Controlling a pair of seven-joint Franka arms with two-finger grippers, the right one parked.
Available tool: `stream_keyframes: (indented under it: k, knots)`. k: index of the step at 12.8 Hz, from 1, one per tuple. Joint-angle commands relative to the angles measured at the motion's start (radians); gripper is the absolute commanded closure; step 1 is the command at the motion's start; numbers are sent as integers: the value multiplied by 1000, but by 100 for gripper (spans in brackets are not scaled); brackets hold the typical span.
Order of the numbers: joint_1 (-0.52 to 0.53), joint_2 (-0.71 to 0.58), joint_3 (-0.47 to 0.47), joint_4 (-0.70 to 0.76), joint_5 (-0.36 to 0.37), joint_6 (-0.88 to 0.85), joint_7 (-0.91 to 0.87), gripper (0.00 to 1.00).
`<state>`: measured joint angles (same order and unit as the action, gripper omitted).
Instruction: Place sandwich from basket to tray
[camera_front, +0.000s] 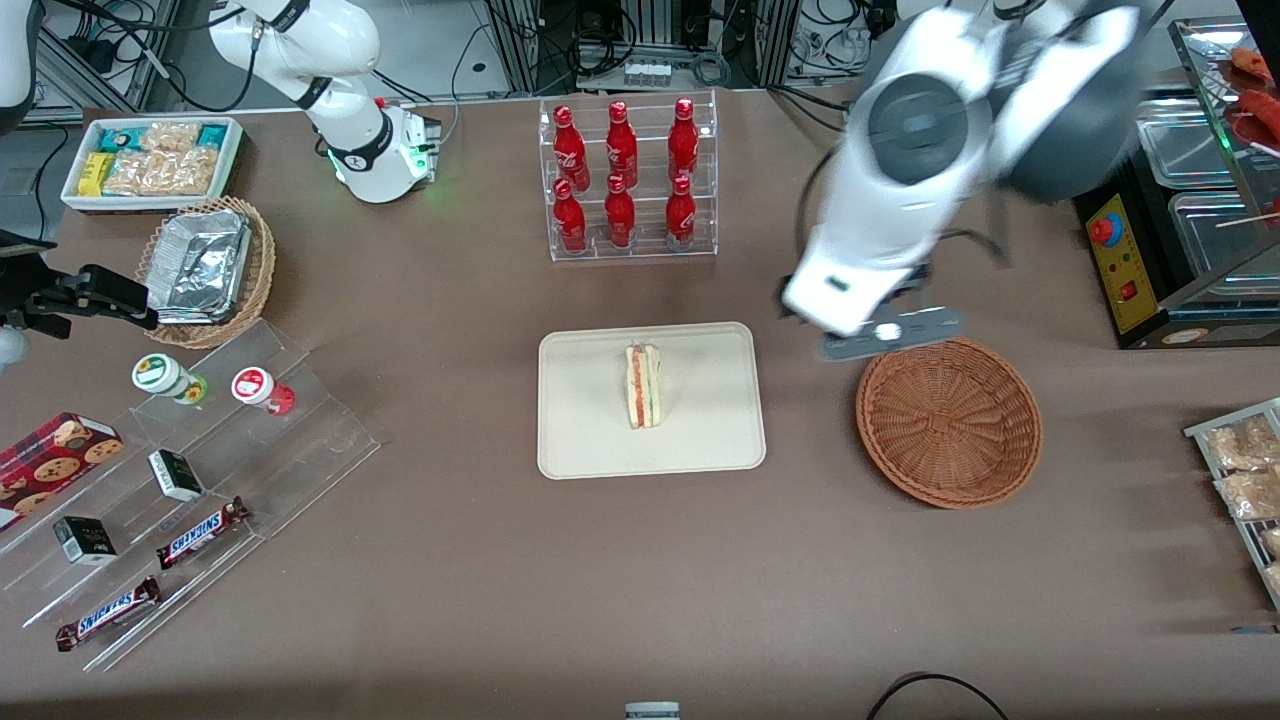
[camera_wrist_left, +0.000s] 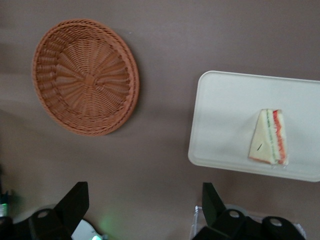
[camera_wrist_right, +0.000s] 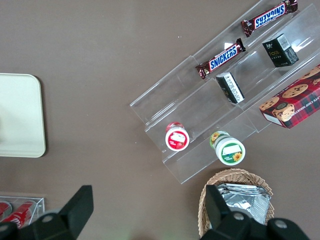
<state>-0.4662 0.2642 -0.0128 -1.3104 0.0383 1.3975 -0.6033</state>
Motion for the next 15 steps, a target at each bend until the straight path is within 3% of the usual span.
stream_keyframes:
  k: [1, 8, 15]
  knots:
    - [95, -110, -9, -95, -20, -43, 149, 0]
    - [319, -267, -7, -228, -21, -57, 454, 0]
    - [428, -324, -7, -264, -21, -51, 614, 0]
